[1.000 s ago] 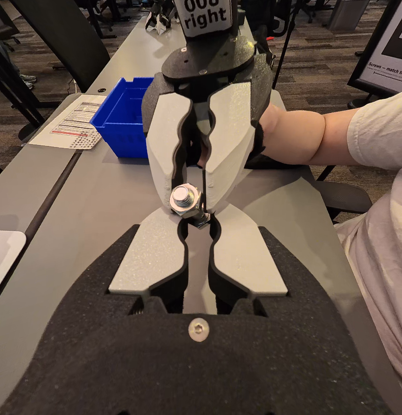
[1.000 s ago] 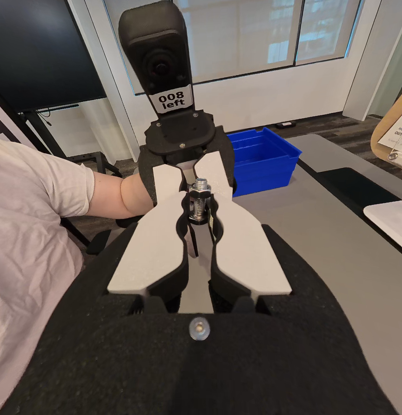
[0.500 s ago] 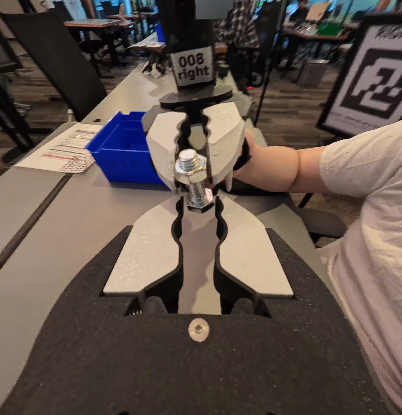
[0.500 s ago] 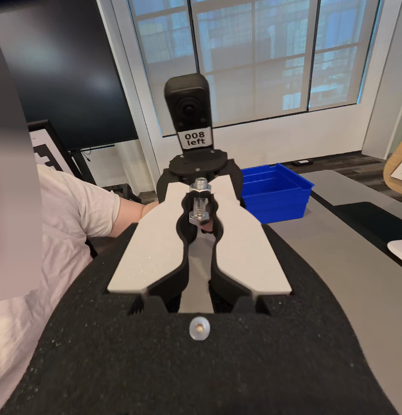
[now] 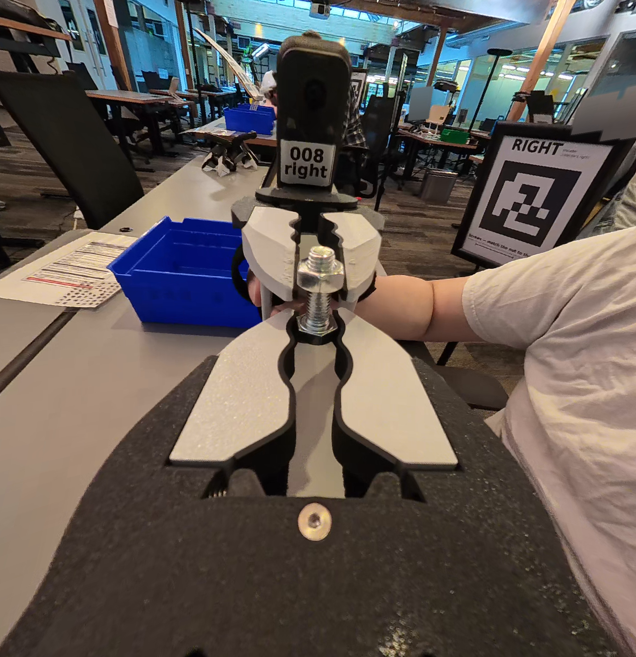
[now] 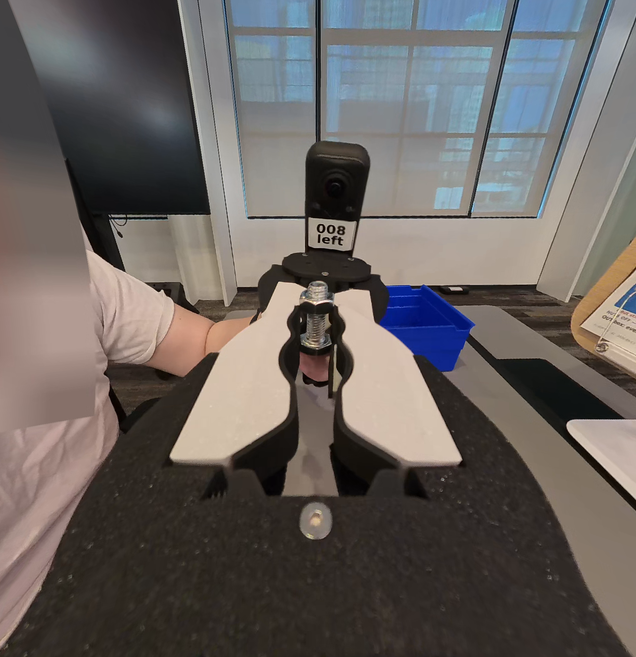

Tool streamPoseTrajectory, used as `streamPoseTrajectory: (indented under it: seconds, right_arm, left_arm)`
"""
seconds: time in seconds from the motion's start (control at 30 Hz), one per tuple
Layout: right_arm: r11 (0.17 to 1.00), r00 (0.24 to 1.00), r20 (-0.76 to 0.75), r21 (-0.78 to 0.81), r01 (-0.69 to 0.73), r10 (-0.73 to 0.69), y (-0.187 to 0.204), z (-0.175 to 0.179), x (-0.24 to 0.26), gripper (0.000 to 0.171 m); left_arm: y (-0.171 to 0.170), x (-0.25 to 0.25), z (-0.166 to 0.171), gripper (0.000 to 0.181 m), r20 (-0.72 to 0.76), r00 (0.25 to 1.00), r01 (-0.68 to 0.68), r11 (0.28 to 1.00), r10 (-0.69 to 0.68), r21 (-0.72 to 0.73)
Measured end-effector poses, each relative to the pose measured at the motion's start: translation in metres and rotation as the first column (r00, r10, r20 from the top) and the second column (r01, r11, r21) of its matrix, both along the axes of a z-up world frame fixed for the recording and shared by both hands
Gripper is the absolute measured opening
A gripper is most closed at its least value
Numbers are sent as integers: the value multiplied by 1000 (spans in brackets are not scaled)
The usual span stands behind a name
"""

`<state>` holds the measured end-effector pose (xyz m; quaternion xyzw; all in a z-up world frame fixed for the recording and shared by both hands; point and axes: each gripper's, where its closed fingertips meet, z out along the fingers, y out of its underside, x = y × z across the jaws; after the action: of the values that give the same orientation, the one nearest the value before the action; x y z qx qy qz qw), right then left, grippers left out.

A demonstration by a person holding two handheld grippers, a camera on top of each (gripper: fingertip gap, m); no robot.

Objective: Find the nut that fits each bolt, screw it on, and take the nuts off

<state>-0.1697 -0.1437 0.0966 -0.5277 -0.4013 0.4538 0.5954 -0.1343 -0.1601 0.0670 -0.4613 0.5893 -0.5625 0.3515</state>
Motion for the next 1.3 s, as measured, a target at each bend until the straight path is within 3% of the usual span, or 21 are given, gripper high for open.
streamPoseTrajectory:
  seconds: [0.23, 0.43, 0.73, 1.3]
  right_arm:
    - [1000, 1000, -11, 0, 2, -2, 2, -1, 2, 17]
    - [1000, 998, -52, 18, 23, -22, 4, 10, 15, 28]
    - [997, 998, 3, 38, -67, 66, -11, 9, 10, 34]
    - [996, 997, 75, 77, -38, 32, -14, 6, 8, 34]
  left_arm:
    - [3, -1, -2, 17, -17, 1000, -23, 999, 23, 24]
    - [2, 0, -5, 17, -44, 999, -23, 999, 25, 42]
    - [2, 1, -10, 17, -70, 997, -28, 999, 31, 42]
    - [6, 0, -9, 16, -70, 995, -62, 994, 68, 93]
